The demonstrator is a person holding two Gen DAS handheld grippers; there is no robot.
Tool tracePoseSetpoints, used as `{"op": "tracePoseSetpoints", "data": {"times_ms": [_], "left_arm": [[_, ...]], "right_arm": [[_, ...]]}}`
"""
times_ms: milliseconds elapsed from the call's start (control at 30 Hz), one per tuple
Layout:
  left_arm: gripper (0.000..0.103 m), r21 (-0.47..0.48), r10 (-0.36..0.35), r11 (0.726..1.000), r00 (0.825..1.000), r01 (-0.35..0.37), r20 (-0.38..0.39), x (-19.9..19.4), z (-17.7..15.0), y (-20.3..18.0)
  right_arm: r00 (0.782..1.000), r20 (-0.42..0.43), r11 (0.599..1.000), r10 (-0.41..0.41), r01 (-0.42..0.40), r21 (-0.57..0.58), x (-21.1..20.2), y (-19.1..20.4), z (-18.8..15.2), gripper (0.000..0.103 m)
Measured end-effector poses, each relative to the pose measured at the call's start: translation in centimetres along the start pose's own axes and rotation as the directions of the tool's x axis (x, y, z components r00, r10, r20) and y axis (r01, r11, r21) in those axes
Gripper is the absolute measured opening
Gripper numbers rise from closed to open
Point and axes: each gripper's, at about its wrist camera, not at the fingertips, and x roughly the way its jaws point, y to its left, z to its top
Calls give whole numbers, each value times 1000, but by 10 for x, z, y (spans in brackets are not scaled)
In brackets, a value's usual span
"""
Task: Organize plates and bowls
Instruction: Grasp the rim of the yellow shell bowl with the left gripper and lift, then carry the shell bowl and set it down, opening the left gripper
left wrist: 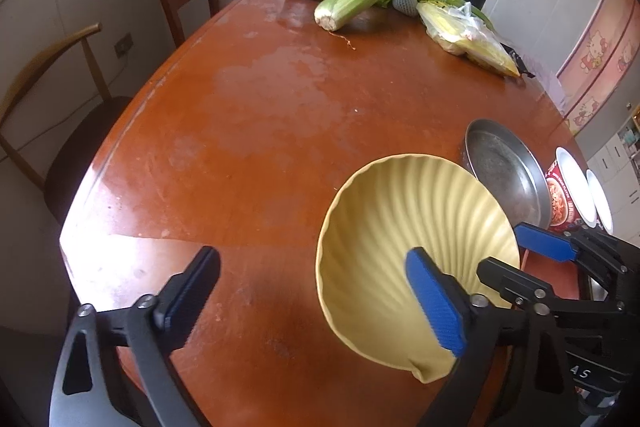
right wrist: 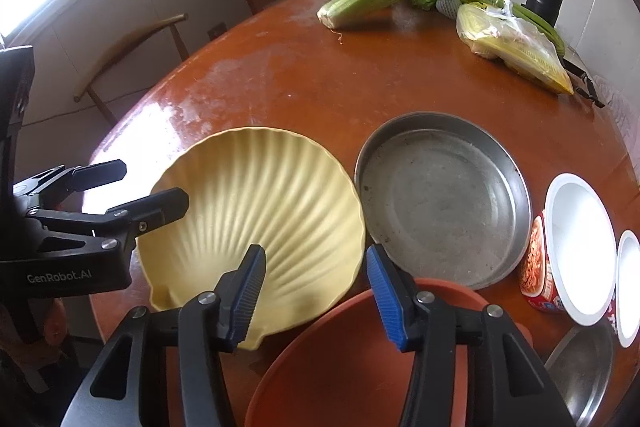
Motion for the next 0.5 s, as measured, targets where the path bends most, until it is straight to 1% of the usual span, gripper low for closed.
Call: {"op": "tracePoseSetpoints", "data": {"times_ms": [67, 100, 167, 233, 333, 433, 500], "left_arm": [[76, -2, -2, 1000, 1000, 2, -13, 4, 0, 0], [74, -7, -6, 1000, 1000, 6, -22, 6, 0, 1], [63, -15, -17, 1000, 999, 16, -41, 11, 0, 1], [60, -1, -5, 1000, 999, 5, -38, 12, 0, -1], [48, 12, -20, 1000, 999, 21, -45, 12, 1, -4], [39, 24, -41, 999, 998, 42, -53, 12, 3, -7], [38, 24, -34, 999, 998, 35, -55, 12, 4, -8]], "right_arm": [[1000, -11, 1000, 5, -5, -1, 4, 0, 2, 53], [1000, -16, 1000, 7, -7, -2, 6, 0, 3, 53], [1000, -21, 1000, 4, -4, -9, 8, 1, 5, 53], [1000, -21, 1000, 4, -4, -14, 9, 2, 6, 53], [1000, -21, 1000, 4, -4, -10, 10, 2, 9, 53], [1000, -22, 1000, 19, -20, -8, 12, 4, 11, 53], [999, -22, 999, 31, -32, -7, 13, 5, 13, 53]]}}
